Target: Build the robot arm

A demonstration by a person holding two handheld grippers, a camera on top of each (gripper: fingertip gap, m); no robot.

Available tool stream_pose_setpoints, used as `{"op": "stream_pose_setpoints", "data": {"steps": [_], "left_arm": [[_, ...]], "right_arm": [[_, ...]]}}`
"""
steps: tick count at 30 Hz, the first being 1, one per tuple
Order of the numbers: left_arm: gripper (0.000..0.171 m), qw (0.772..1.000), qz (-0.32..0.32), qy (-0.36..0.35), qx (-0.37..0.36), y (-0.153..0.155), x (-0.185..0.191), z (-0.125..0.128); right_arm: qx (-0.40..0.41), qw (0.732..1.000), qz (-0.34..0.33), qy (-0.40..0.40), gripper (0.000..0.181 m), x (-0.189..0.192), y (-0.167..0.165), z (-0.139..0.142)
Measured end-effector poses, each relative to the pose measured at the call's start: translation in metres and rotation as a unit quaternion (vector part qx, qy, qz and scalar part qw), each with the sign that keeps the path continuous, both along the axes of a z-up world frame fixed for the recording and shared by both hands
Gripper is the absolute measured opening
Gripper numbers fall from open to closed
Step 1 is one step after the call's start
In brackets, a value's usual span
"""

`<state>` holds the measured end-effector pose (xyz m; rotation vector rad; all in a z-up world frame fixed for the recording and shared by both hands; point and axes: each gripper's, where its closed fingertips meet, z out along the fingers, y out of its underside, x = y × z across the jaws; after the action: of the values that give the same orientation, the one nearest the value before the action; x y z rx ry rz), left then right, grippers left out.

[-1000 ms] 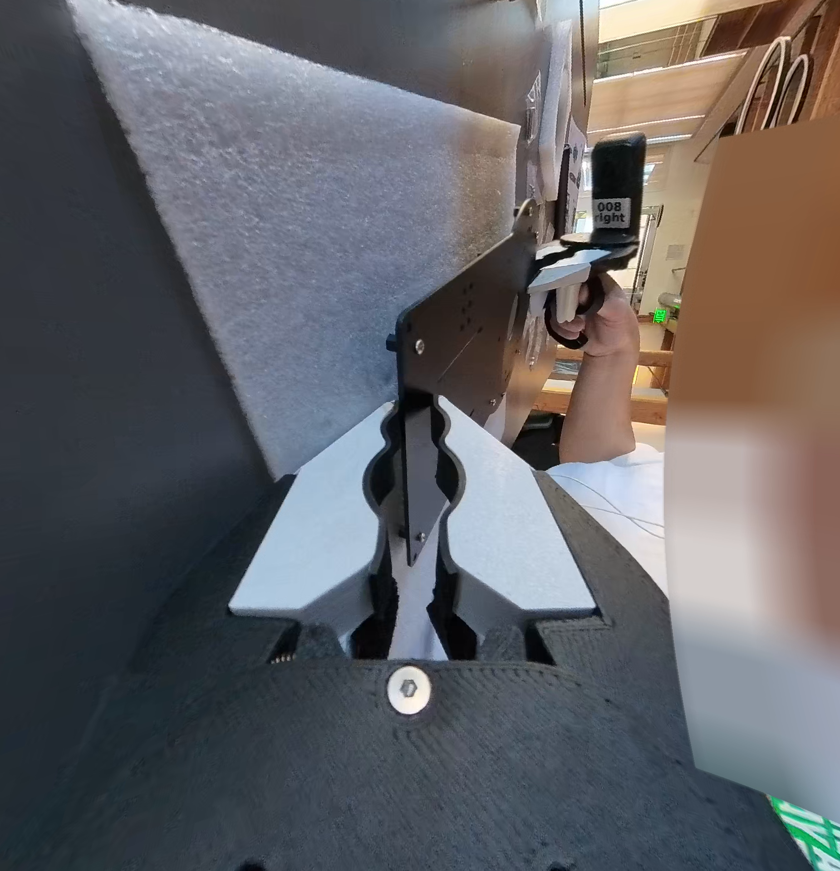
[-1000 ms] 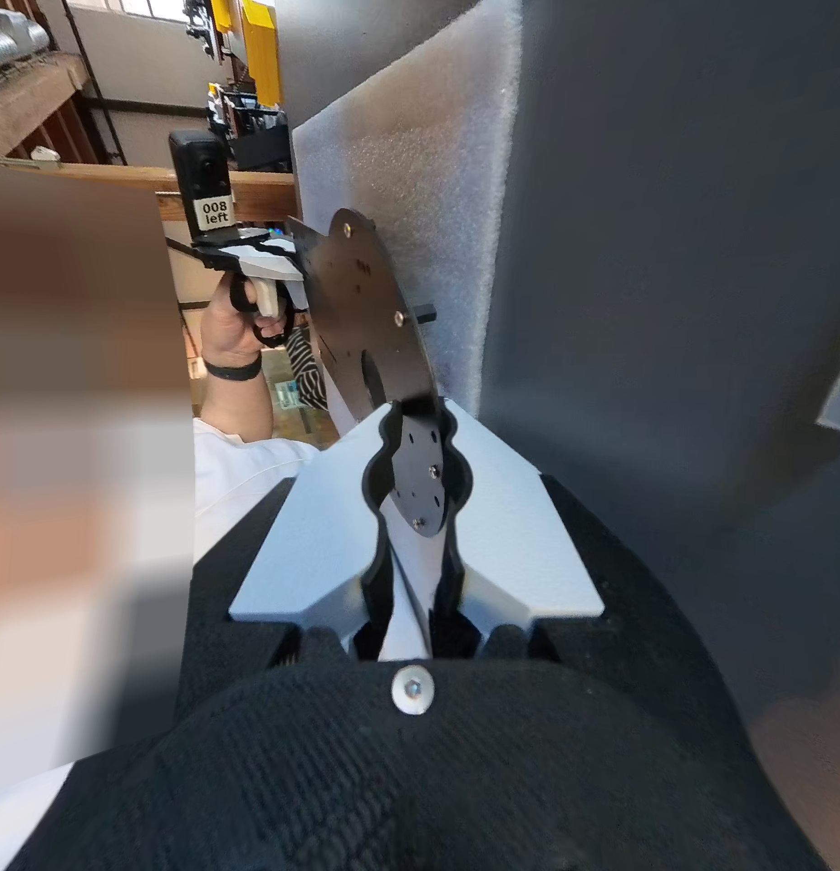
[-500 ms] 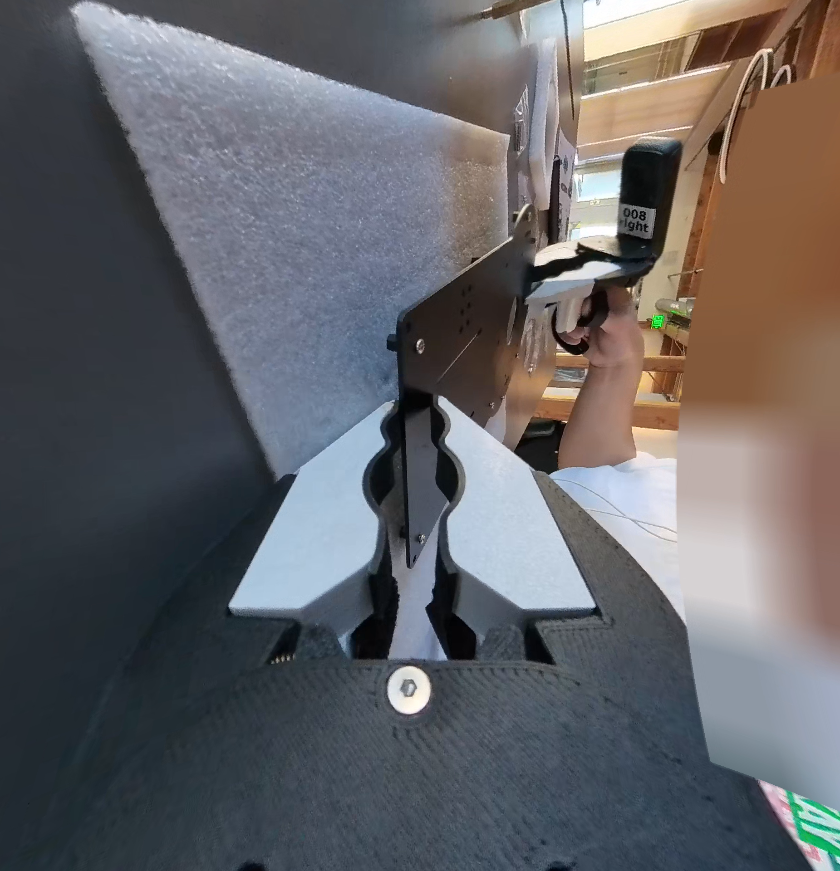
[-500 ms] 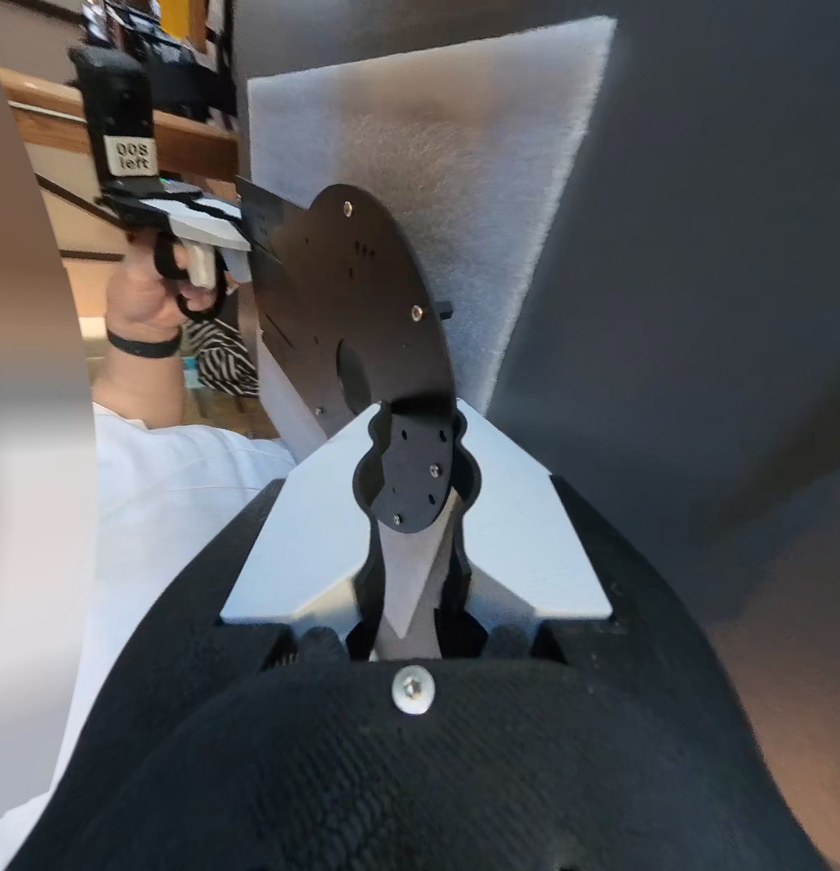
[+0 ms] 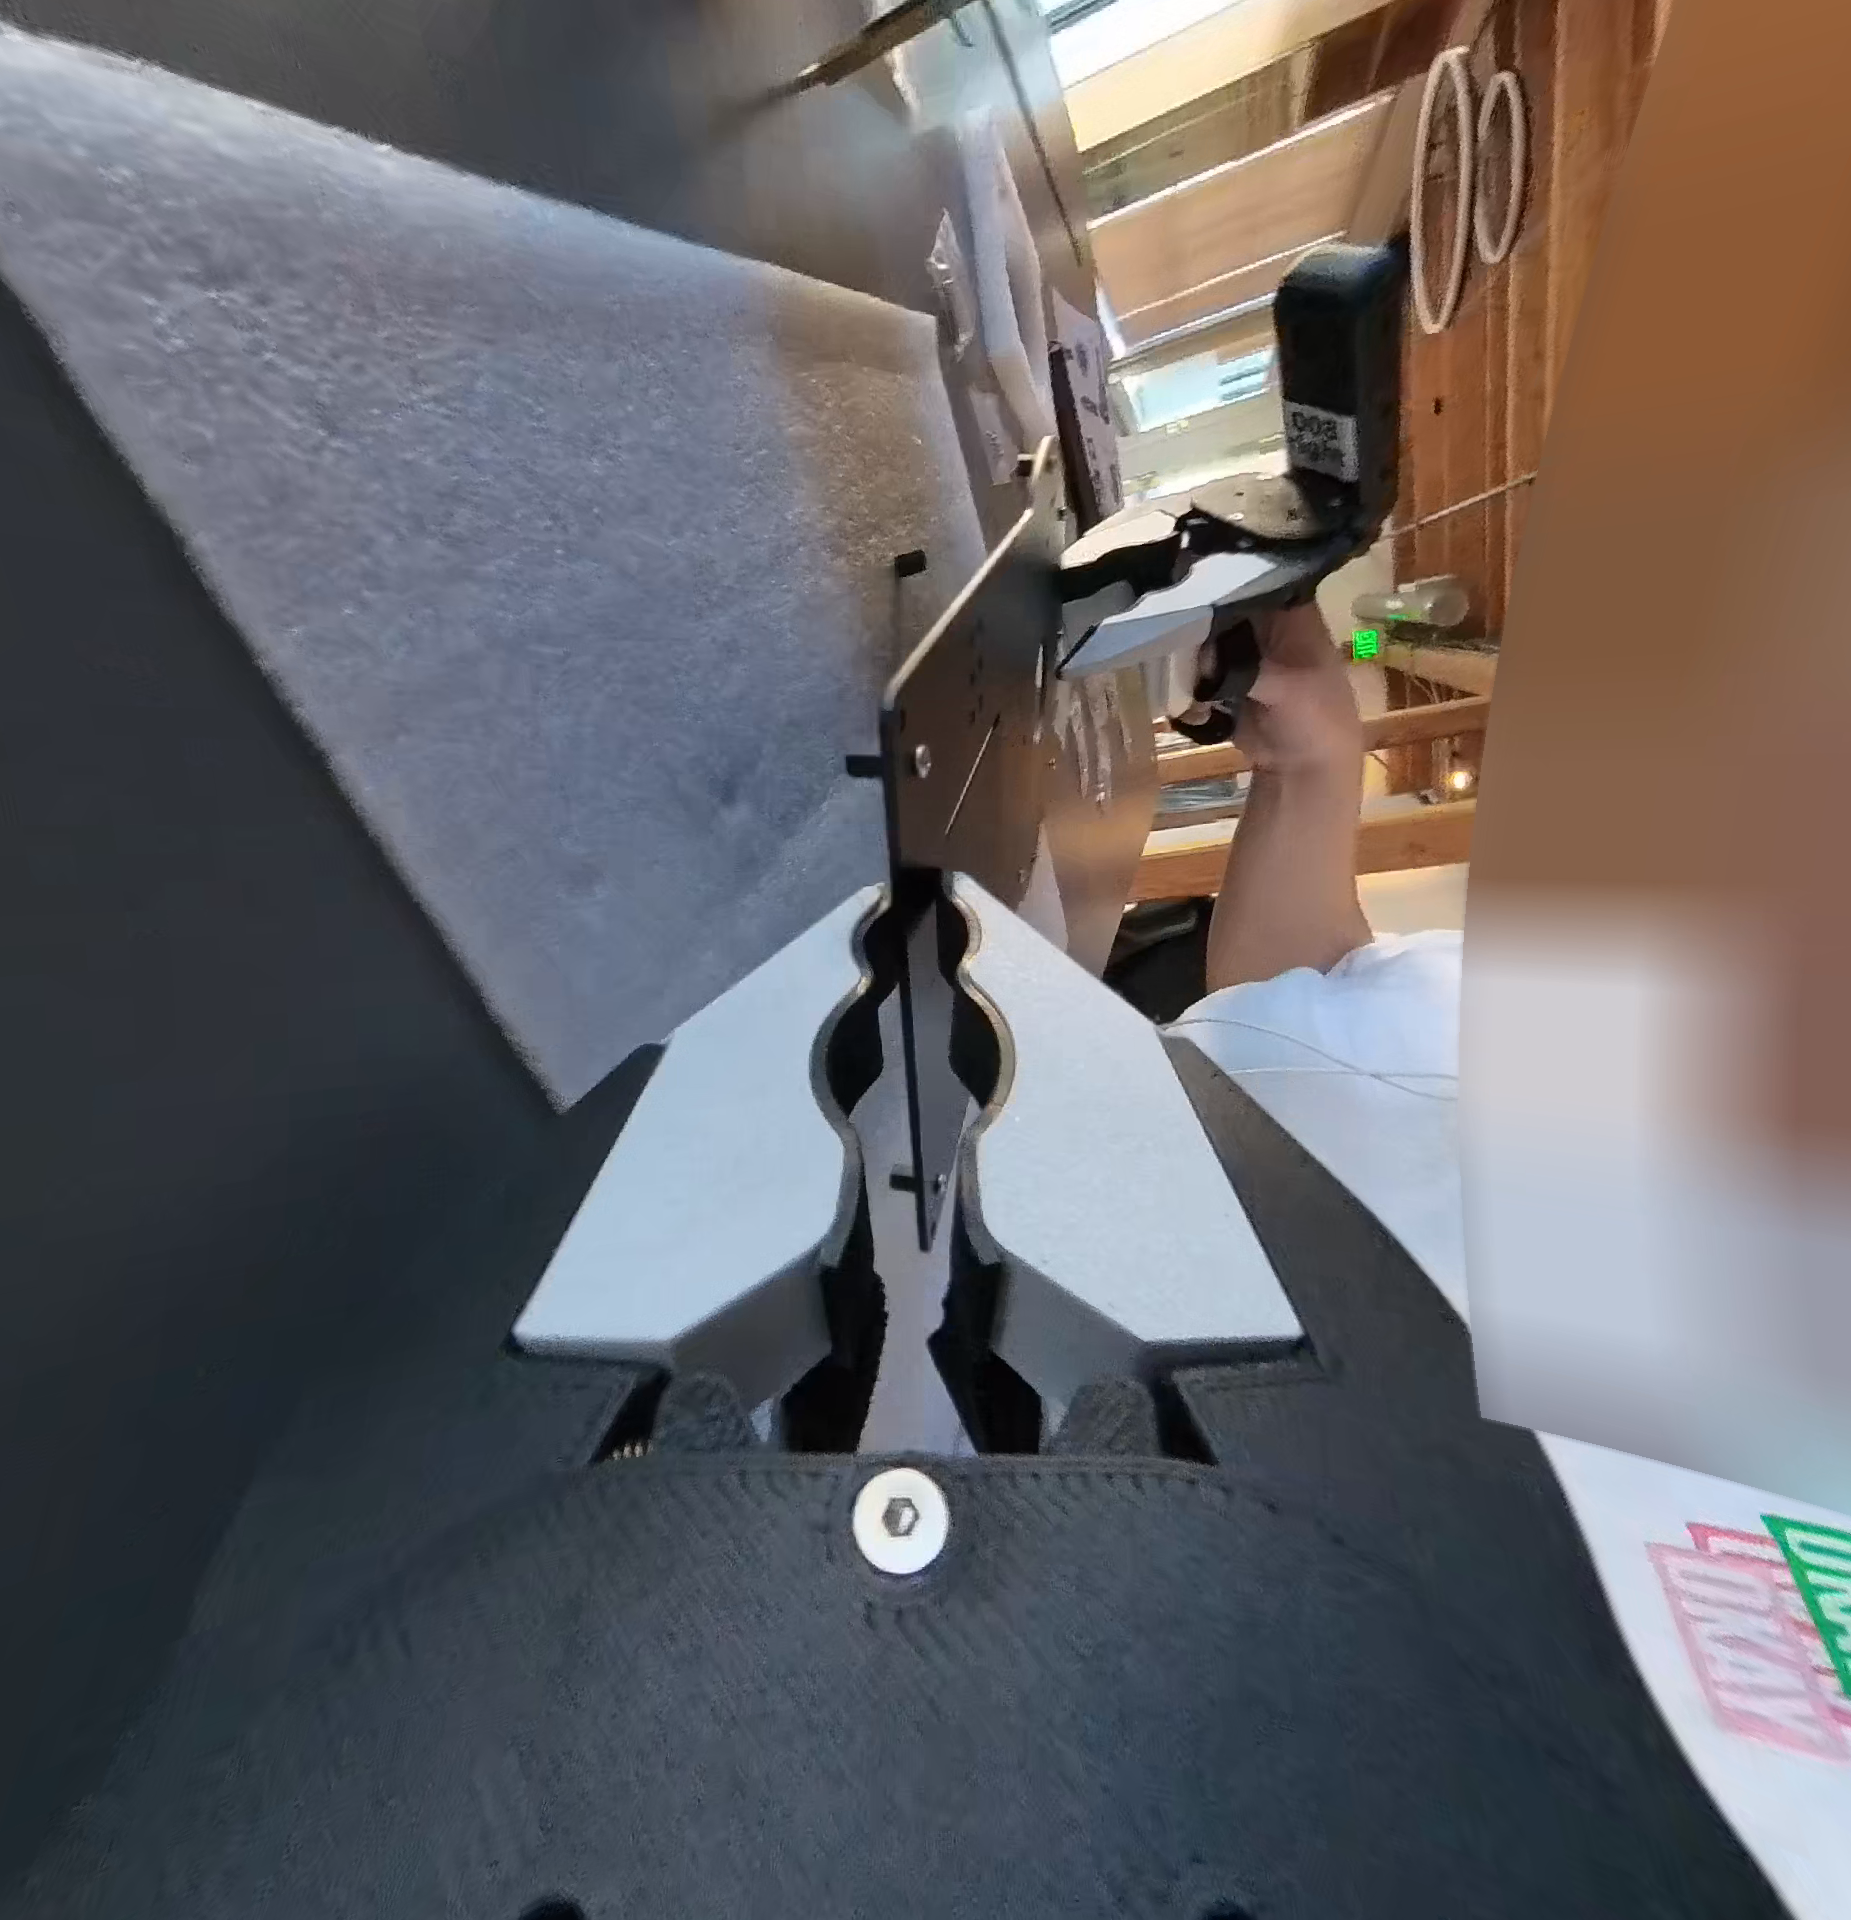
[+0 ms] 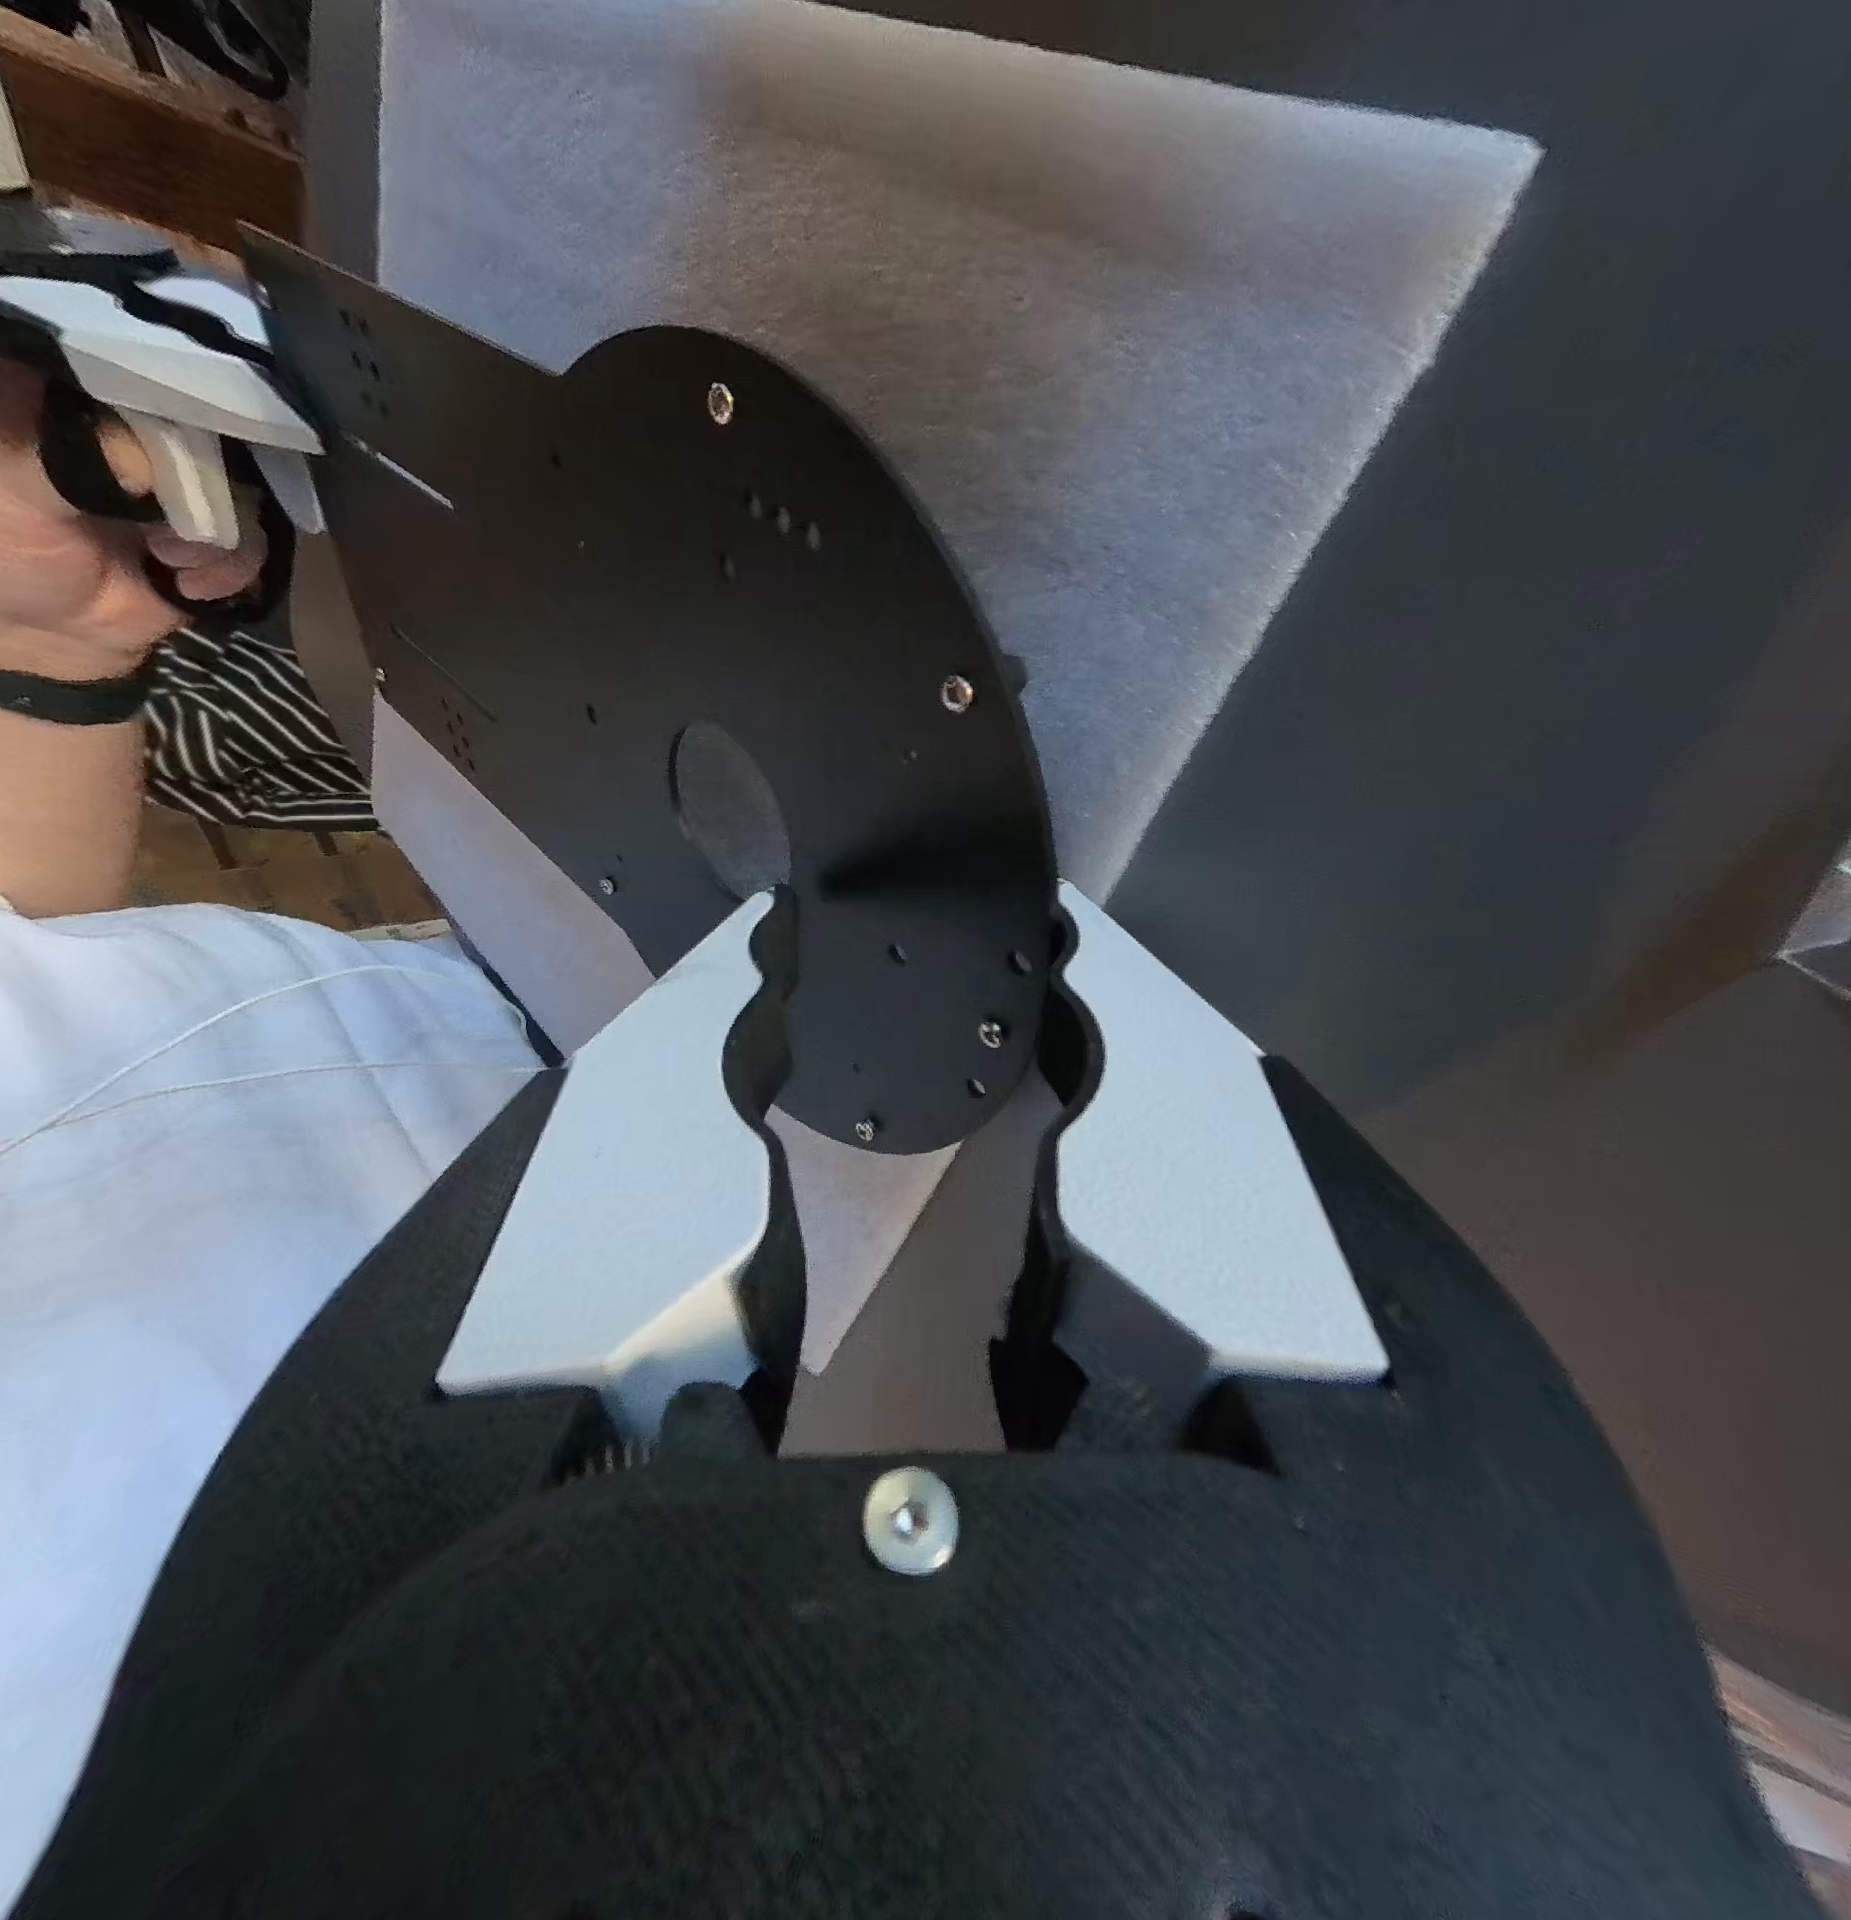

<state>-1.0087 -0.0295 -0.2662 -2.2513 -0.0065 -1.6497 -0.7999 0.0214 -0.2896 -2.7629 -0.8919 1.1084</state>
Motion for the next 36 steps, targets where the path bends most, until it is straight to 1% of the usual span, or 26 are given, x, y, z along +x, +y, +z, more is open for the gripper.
{"op": "stream_pose_setpoints", "data": {"steps": [3, 8, 13, 18, 21, 23, 24, 25, 27, 29, 30, 32, 34, 36], "left_arm": [[0.002, 0.999, -0.003, -0.020, 0.028, 0.001, 0.001, 0.010], [0.000, 0.994, -0.024, -0.012, 0.111, 0.000, 0.005, 0.028], [0.002, 0.978, -0.055, 0.039, 0.199, -0.005, 0.009, 0.037], [0.004, 0.966, -0.069, 0.069, 0.241, -0.009, 0.011, 0.038], [0.003, 0.966, -0.069, 0.060, 0.243, -0.010, 0.012, 0.040], [0.004, 0.963, -0.072, 0.066, 0.249, -0.010, 0.012, 0.040], [0.004, 0.962, -0.075, 0.069, 0.252, -0.011, 0.012, 0.041], [0.004, 0.962, -0.077, 0.070, 0.253, -0.011, 0.012, 0.041], [0.004, 0.962, -0.078, 0.071, 0.253, -0.012, 0.012, 0.042], [0.004, 0.962, -0.077, 0.071, 0.252, -0.012, 0.012, 0.041], [0.004, 0.962, -0.076, 0.070, 0.251, -0.012, 0.012, 0.041], [0.004, 0.964, -0.071, 0.068, 0.247, -0.012, 0.011, 0.040], [0.004, 0.965, -0.069, 0.066, 0.243, -0.011, 0.011, 0.039], [0.004, 0.968, -0.066, 0.070, 0.232, -0.010, 0.010, 0.035]], "right_arm": [[0.016, 1.000, 0.009, -0.004, 0.049, 0.000, -0.001, 0.001], [0.051, 0.998, 0.020, -0.012, 0.049, 0.003, -0.001, 0.001], [0.069, 0.997, 0.034, 0.006, 0.058, 0.005, -0.003, 0.005], [0.081, 0.995, 0.047, 0.029, 0.059, 0.014, 0.002, 0.018], [0.105, 0.990, 0.067, 0.060, 0.059, 0.016, 0.016, 0.032], [0.117, 0.980, 0.115, 0.115, 0.057, 0.007, 0.025, 0.047], [0.118, 0.974, 0.139, 0.134, 0.056, 0.003, 0.031, 0.050], [0.112, 0.970, 0.159, 0.148, 0.054, -0.001, 0.038, 0.050], [0.044, 0.954, 0.214, 0.204, 0.046, -0.012, 0.033, 0.052], [-0.012, 0.943, 0.231, 0.240, 0.035, -0.020, 0.034, 0.052], [-0.034, 0.938, 0.242, 0.244, 0.031, -0.022, 0.034, 0.049], [-0.054, 0.932, 0.251, 0.258, 0.020, -0.025, 0.036, 0.046], [-0.068, 0.930, 0.251, 0.260, 0.003, -0.027, 0.040, 0.041], [-0.077, 0.929, 0.253, 0.261, 0.003, -0.028, 0.041, 0.036]]}}
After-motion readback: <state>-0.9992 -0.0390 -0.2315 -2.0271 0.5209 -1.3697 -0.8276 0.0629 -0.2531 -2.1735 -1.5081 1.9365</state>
